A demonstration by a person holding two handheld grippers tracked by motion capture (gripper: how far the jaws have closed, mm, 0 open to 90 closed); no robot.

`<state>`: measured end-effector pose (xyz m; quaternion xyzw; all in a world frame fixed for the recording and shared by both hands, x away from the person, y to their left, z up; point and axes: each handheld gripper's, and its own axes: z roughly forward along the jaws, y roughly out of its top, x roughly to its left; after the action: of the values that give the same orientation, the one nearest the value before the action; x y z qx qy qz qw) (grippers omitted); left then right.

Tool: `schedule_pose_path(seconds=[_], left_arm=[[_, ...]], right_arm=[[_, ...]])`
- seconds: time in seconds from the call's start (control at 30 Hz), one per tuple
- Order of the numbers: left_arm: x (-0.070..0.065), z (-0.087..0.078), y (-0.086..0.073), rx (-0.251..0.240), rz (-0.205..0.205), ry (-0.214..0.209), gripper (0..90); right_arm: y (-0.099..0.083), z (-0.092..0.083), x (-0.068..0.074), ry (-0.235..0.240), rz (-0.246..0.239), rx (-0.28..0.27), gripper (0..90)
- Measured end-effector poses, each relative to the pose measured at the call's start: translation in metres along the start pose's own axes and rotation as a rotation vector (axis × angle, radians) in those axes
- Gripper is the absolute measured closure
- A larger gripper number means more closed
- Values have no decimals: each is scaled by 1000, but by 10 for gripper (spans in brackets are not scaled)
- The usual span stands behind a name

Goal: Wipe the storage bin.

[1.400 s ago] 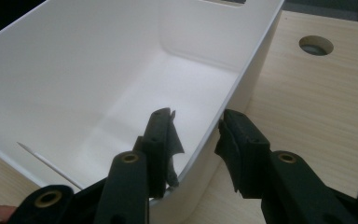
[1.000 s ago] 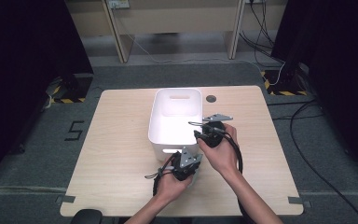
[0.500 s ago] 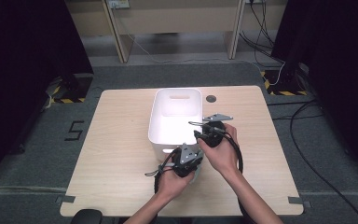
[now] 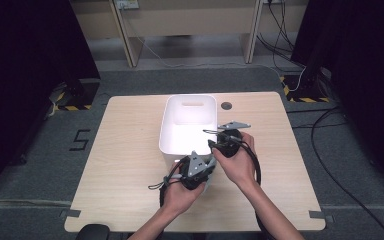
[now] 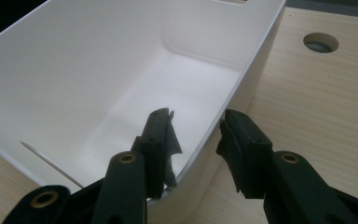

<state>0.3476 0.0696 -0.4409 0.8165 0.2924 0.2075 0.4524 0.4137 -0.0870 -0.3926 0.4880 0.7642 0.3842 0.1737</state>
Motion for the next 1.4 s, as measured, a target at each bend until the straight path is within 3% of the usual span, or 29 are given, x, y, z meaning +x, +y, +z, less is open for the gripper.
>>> schedule_pose_path(seconds=[0.13,0.17,0.2,0.27,0.3,0.33,0.37,0.4,0.43,0.47,0.5,0.53,0.57,0.6,0.63,0.87,0.97,1.17,1.23,1.33,1.4], left_arm=[[5,-17,-6,-8,-7,-4,794],[13,-34,-14,-22,-34,0,793],[13,-34,-14,-22,-34,0,793],[27,-61,-28,-29,-62,35,792],[27,-61,-28,-29,-62,35,792],[36,-77,-39,-32,-84,62,792],[36,-77,-39,-32,-84,62,792],[49,-95,-53,-29,-116,109,791],[49,-95,-53,-29,-116,109,791],[62,-113,-66,-28,-150,163,791],[69,-121,-72,-26,-167,190,790],[69,-121,-72,-26,-167,190,790],[82,-134,-82,-30,-197,242,790],[82,-134,-82,-30,-197,242,789],[94,-143,-89,-16,-214,287,788],[102,-140,-92,-3,-223,294,781],[104,-128,-84,-3,-223,271,776],[109,-95,-55,19,-169,241,779],[109,-86,-50,31,-155,223,780],[109,-78,-47,47,-138,232,783],[111,-78,-48,41,-159,220,785]], right_arm=[[1,0,-1,8,5,6,616],[1,1,-2,12,9,6,615],[1,1,-2,12,9,6,615],[1,2,-2,15,16,16,607],[1,2,-2,15,16,16,607],[2,2,-2,17,20,24,606],[2,3,-2,16,20,24,607],[3,3,-2,15,16,28,608],[3,3,-2,15,16,28,608],[4,3,-2,9,19,36,616],[4,4,-2,6,18,36,620],[5,4,-2,2,16,39,624],[5,4,-1,-5,14,43,630],[6,4,0,-9,14,45,635],[6,5,1,-17,9,49,644],[8,8,3,-43,-8,68,707],[4,8,5,-35,13,69,658],[-3,-3,13,-29,23,42,635],[-5,-7,14,-22,19,37,641],[-7,-12,16,-21,15,27,648],[-8,-14,17,-22,12,15,649]])
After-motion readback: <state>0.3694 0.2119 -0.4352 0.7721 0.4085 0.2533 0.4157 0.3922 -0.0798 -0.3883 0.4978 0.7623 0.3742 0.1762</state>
